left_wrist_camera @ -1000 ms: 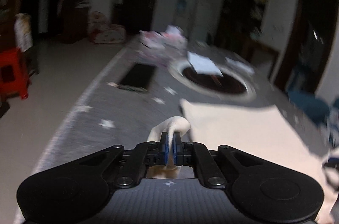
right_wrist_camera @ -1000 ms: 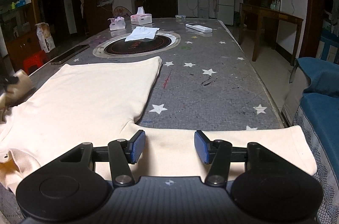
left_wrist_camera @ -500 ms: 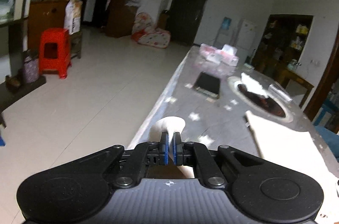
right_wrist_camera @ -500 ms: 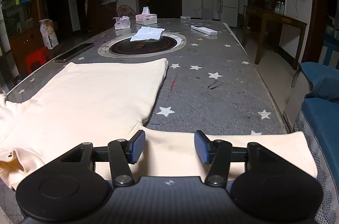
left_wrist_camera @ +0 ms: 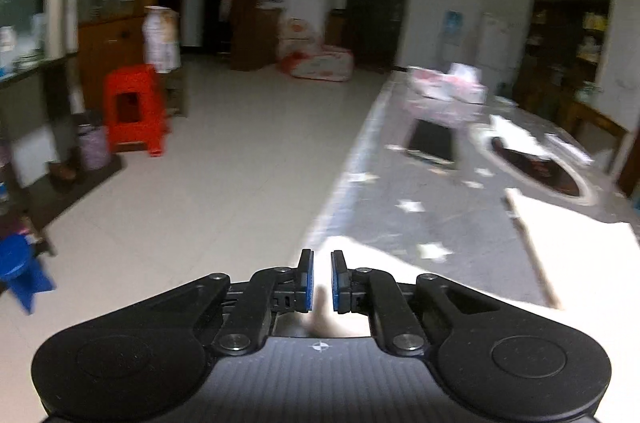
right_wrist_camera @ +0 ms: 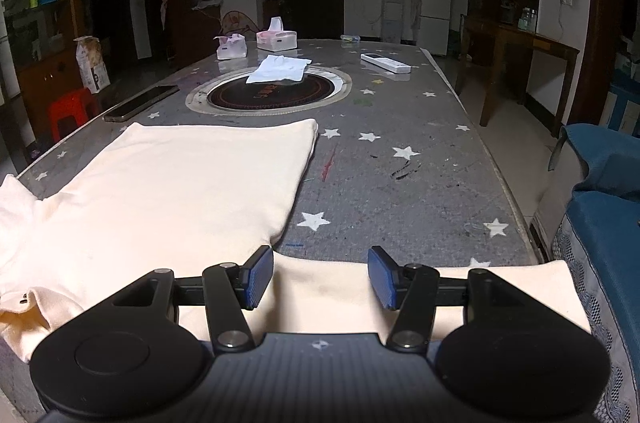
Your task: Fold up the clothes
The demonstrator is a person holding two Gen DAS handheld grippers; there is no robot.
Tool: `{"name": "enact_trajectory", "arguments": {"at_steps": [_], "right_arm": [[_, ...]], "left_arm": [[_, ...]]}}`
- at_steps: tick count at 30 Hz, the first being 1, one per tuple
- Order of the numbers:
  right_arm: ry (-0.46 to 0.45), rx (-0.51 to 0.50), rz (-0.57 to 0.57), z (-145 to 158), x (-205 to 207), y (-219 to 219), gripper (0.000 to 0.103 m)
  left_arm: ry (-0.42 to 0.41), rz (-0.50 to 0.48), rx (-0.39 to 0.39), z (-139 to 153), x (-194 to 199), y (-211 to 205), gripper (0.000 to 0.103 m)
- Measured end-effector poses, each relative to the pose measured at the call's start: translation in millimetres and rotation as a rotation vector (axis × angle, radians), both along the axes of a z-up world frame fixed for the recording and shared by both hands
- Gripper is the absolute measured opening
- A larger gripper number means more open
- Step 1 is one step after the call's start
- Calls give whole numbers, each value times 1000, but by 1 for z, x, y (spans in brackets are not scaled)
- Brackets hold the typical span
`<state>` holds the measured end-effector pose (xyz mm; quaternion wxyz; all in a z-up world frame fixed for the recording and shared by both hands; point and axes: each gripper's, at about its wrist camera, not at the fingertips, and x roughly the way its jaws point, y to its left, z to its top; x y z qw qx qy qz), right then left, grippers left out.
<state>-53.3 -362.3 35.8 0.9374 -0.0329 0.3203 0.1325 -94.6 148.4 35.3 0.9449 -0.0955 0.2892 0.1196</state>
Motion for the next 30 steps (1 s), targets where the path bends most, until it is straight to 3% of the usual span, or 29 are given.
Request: {"name": "enact_trajectory", "arguments": {"at_steps": [5, 11, 14, 17, 22, 25, 30], "right_arm": [[1, 6, 2, -1, -3, 0, 54], [0, 2, -18, -1, -5, -7, 57], [2, 6, -28, -2, -7, -10, 57], [4, 7, -27, -2, -9, -10, 59], [10, 14, -21, -4, -10, -6, 60], [8, 23, -10, -4, -12, -3, 61], [0, 34, 7, -3, -17, -2, 67]], "left_arm": [[57, -77, -39, -13, 29, -6, 10], [71, -20, 115, -20, 46, 0, 12], [74, -3, 127, -18, 42, -1, 26], [76, 14, 138, -16, 37, -3, 23], [7, -189, 1, 3, 15, -48, 22], [9, -307, -28, 3, 15, -79, 22], [41, -371, -55, -10, 25, -103, 22]]}}
